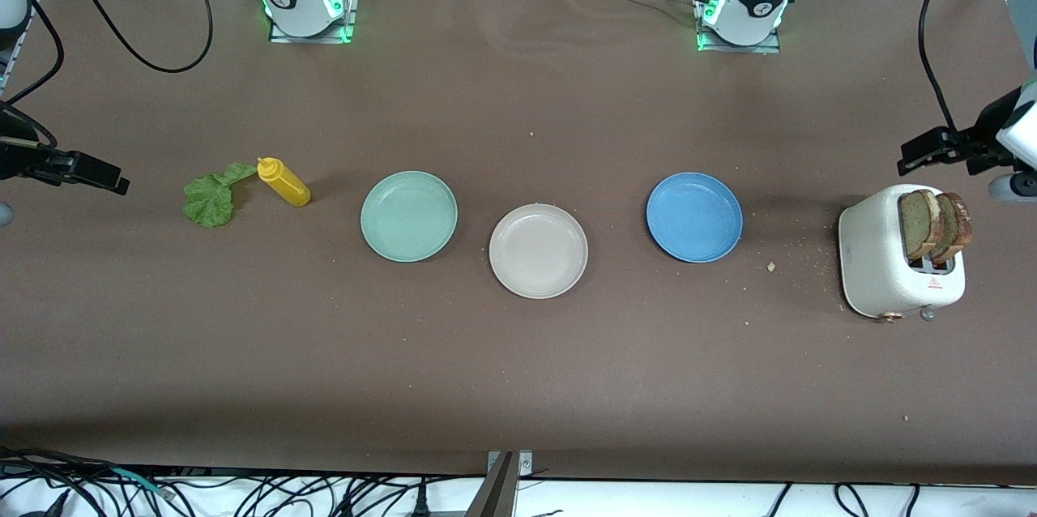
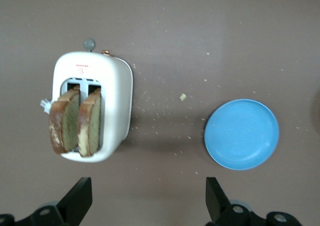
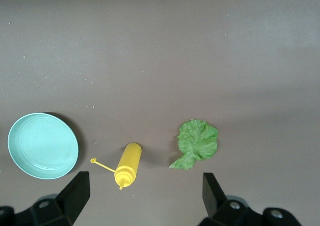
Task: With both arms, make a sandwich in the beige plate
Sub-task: 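Lower the left gripper onto a bread slice in the toaster, then lift the bread slice with the left gripper while the right gripper reaches the mustard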
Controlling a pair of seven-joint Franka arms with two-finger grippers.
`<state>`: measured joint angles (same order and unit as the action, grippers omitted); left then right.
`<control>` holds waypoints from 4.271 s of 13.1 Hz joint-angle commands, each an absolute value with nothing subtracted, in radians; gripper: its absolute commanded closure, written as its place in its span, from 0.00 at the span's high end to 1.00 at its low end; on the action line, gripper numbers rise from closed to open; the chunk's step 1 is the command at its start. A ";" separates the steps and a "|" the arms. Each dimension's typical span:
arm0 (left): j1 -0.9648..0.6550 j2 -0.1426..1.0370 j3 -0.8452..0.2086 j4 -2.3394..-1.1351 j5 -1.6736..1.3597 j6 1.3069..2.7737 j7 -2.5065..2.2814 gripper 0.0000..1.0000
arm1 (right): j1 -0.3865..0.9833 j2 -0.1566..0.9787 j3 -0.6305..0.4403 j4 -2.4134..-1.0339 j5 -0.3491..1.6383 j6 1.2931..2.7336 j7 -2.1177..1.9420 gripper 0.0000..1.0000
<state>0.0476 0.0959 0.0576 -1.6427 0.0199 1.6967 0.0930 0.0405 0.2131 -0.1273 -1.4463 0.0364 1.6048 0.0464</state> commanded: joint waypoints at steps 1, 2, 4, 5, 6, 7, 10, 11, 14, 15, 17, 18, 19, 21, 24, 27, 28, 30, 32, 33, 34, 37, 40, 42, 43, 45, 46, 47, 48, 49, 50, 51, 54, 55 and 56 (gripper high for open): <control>0.109 0.081 0.051 -1.751 0.041 1.830 0.187 1.00 | 0.034 0.209 -0.126 -1.443 0.054 1.609 0.044 1.00; 0.127 0.081 0.051 -1.788 0.041 1.883 0.193 1.00 | 0.034 0.209 -0.126 -1.443 0.054 1.609 0.044 1.00; 0.164 0.090 0.051 -1.853 0.040 1.992 0.215 1.00 | 0.035 0.209 -0.126 -1.443 0.055 1.609 0.044 1.00; 0.178 0.100 0.051 -1.874 0.040 2.034 0.216 1.00 | 0.038 0.209 -0.126 -1.443 0.055 1.609 0.044 1.00; 0.190 0.116 0.049 -1.890 0.040 2.067 0.216 1.00 | 0.038 0.209 -0.126 -1.443 0.055 1.609 0.044 1.00; 0.205 0.127 0.049 -1.908 0.038 2.106 0.219 1.00 | 0.037 0.209 -0.126 -1.443 0.055 1.609 0.044 1.00; 0.218 0.150 0.049 -1.953 0.023 2.181 0.236 1.00 | 0.038 0.209 -0.126 -1.445 0.055 1.609 0.044 1.00; 0.218 0.156 0.049 -1.956 0.023 2.192 0.238 1.00 | 0.037 0.209 -0.126 -1.443 0.055 1.609 0.044 1.00; 0.216 0.176 0.045 -1.957 0.023 2.201 0.238 1.00 | 0.037 0.209 -0.126 -1.445 0.055 1.609 0.044 1.00; 0.216 0.182 0.044 -1.960 0.023 2.209 0.238 1.00 | 0.037 0.209 -0.126 -1.445 0.055 1.609 0.044 1.00; 0.216 0.190 0.043 -1.976 0.023 2.232 0.238 0.97 | 0.035 0.209 -0.126 -1.443 0.055 1.608 0.044 1.00; 0.216 0.190 0.043 -1.991 0.023 2.250 0.256 0.92 | 0.037 0.209 -0.126 -1.445 0.055 1.608 0.044 1.00; 0.216 0.192 0.044 -1.996 0.023 2.253 0.294 0.81 | 0.035 0.209 -0.126 -1.445 0.055 1.608 0.044 1.00; 0.218 0.193 0.044 -1.997 0.025 2.250 0.333 0.37 | 0.034 0.209 -0.126 -1.447 0.055 1.608 0.043 1.00; 0.244 0.196 0.045 -1.996 0.023 2.250 0.411 0.00 | 0.040 0.209 -0.124 -1.445 0.055 1.609 0.046 1.00; 0.256 0.199 0.044 -1.993 0.021 2.249 0.420 0.00 | 0.038 0.209 -0.124 -1.443 0.055 1.609 0.046 1.00; 0.256 0.199 0.044 -1.991 0.021 2.246 0.425 0.00 | 0.038 0.209 -0.126 -1.443 0.055 1.609 0.046 1.00; 0.259 0.196 0.046 -1.982 0.021 2.241 0.474 0.00 | 0.035 0.209 -0.124 -1.445 0.055 1.609 0.044 1.00; 0.259 0.193 0.048 -1.959 0.021 2.220 0.479 0.00 | 0.041 0.209 -0.124 -1.443 0.055 1.609 0.046 1.00; 0.261 0.190 0.048 -1.936 0.021 2.192 0.479 0.00 | 0.041 0.209 -0.124 -1.443 0.055 1.609 0.046 1.00; 0.259 0.184 0.048 -1.912 0.021 2.157 0.479 0.00 | 0.038 0.209 -0.124 -1.443 0.055 1.608 0.045 1.00; 0.259 0.181 0.048 -1.823 0.021 2.048 0.472 0.00 | 0.037 0.209 -0.126 -1.447 0.055 1.609 0.044 1.00; 0.256 0.181 0.043 -1.804 0.017 2.025 0.465 0.00 | 0.044 0.209 -0.123 -1.443 0.052 1.602 0.054 1.00; 0.256 0.179 0.043 -1.804 -0.018 2.025 0.465 0.00 | 0.040 0.209 -0.124 -1.443 0.052 1.603 0.045 1.00; 0.255 0.178 0.041 -1.802 -0.028 2.023 0.465 0.00 | 0.040 0.209 -0.124 -1.443 0.052 1.600 0.044 1.00; 0.245 0.176 0.040 -1.784 -0.064 1.987 0.465 0.00 | 0.044 0.209 -0.123 -1.443 0.048 1.601 0.046 1.00; 0.244 0.178 0.031 -1.766 -0.096 1.958 0.465 0.00 | 0.046 0.210 -0.123 -1.445 0.043 1.606 0.048 1.00; 0.245 0.178 0.019 -1.746 -0.107 1.936 0.465 0.00 | 0.043 0.215 -0.124 -1.445 0.049 1.602 0.046 1.00; 0.244 0.178 0.012 -1.720 -0.109 1.910 0.460 0.00 | 0.041 0.222 -0.124 -1.447 0.052 1.601 0.046 1.00; 0.244 0.178 0.011 -1.694 -0.109 1.875 0.451 0.00 | 0.043 0.222 -0.123 -1.450 0.054 1.597 0.043 1.00; 0.244 0.178 0.000 -1.666 -0.109 1.841 0.437 0.00 | 0.044 0.221 -0.123 -1.462 0.054 1.586 0.019 1.00; 0.244 0.178 -0.011 -1.646 -0.109 1.815 0.417 0.00 | 0.044 0.218 -0.124 -1.473 0.054 1.568 -0.036 1.00; 0.244 0.178 -0.055 -1.605 -0.152 1.757 0.345 0.00 | 0.019 0.221 -0.143 -1.514 0.067 1.568 -0.239 1.00; 0.244 0.178 -0.060 -1.594 -0.182 1.740 0.338 0.00 | 0.017 0.219 -0.158 -1.532 0.087 1.574 -0.302 1.00; 0.244 0.178 -0.066 -1.592 -0.210 1.727 0.336 0.00 | 0.017 0.219 -0.182 -1.549 0.115 1.575 -0.389 1.00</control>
<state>0.2429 0.1775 -0.0600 -1.6184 -0.1521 1.7678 0.3538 0.0271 0.2296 -0.1522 -1.5126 0.0652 1.5747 -0.2554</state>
